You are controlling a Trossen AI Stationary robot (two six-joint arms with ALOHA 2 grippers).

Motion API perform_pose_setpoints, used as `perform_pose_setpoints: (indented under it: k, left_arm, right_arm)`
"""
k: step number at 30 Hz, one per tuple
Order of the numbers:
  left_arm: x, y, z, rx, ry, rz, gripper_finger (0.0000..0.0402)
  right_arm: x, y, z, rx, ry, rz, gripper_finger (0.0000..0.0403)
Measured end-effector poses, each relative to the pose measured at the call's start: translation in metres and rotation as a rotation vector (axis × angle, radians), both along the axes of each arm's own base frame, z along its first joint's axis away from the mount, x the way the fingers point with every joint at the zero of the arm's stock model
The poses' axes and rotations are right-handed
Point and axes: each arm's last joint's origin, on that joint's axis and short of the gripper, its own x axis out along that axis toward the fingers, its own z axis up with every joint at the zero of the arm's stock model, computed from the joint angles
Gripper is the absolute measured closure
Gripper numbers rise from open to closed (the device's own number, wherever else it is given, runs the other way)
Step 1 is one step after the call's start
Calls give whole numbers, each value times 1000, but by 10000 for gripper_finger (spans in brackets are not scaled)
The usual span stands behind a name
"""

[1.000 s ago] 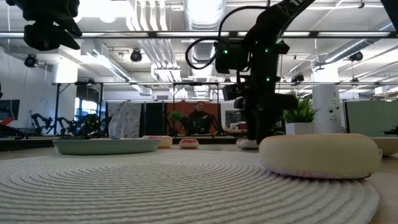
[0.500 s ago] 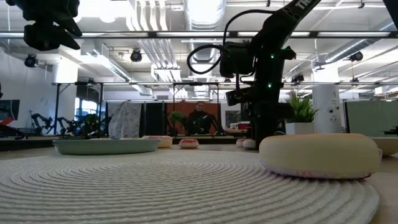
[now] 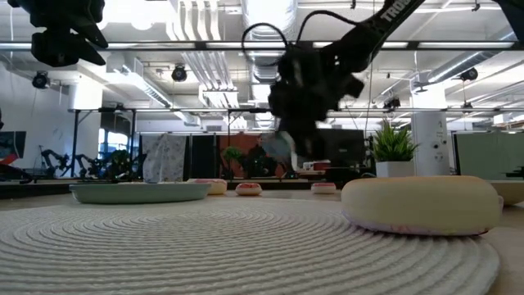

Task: Pick & Place donuts
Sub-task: Put the small orange donut on the blue plate

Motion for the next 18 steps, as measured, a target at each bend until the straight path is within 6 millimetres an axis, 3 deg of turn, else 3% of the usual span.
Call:
perform_pose_setpoints:
  k: [9, 13, 18]
  left_arm:
    - [0, 0, 0, 35, 6, -37, 273]
    - [3, 1, 9, 150, -39, -98, 273]
    - [3, 0, 9, 141, -43, -113, 273]
  right_arm:
    - [24, -32, 61, 479, -482, -352, 389]
    - [34, -30, 62, 575, -494, -408, 390]
    - [43, -23, 57, 577, -492, -411, 390]
